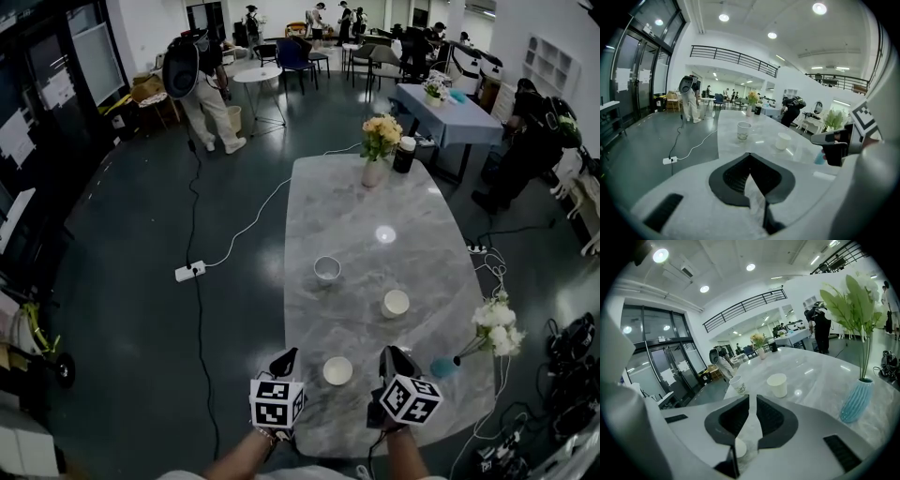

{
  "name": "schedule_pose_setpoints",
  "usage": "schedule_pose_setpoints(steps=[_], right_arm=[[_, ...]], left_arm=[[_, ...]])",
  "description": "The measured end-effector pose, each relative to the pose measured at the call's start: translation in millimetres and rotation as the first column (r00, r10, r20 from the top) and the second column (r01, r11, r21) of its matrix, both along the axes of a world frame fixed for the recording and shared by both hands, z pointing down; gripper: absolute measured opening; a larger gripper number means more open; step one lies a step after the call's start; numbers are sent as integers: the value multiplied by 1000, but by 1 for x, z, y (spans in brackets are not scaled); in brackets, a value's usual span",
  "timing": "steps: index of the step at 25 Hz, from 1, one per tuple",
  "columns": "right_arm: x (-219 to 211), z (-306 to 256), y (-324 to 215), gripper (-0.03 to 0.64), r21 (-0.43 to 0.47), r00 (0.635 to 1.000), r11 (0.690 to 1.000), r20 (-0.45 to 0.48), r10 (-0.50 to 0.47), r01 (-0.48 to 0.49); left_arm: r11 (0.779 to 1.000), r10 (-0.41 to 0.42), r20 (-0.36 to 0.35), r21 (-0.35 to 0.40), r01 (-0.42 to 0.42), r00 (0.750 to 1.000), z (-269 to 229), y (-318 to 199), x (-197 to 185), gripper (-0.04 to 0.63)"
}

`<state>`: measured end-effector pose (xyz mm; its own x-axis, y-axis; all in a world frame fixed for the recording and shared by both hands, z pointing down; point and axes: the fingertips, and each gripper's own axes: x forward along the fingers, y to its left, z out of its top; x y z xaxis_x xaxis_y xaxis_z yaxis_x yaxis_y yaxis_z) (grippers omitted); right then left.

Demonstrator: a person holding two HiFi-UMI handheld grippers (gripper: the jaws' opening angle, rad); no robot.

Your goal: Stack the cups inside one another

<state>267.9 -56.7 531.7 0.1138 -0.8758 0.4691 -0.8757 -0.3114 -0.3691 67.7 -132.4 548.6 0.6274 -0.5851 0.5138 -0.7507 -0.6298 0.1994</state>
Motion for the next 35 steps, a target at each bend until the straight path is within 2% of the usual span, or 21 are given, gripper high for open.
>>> schedule_pose_setpoints(steps=[13, 24, 35], right_arm=[[39, 42, -33, 58, -50, 1000, 999, 3, -6, 6], [64, 70, -65, 117, -87, 1000, 996, -2, 4, -4], [78, 106, -80, 185, -166, 1000, 986, -23, 7, -10]], left_arm=[[999, -24, 69, -40, 27, 997, 32, -17, 11, -2], [996, -36, 84, -75, 42, 996, 54, -42, 24, -2], [993, -38, 98, -108, 48, 995, 75, -56, 31, -2]])
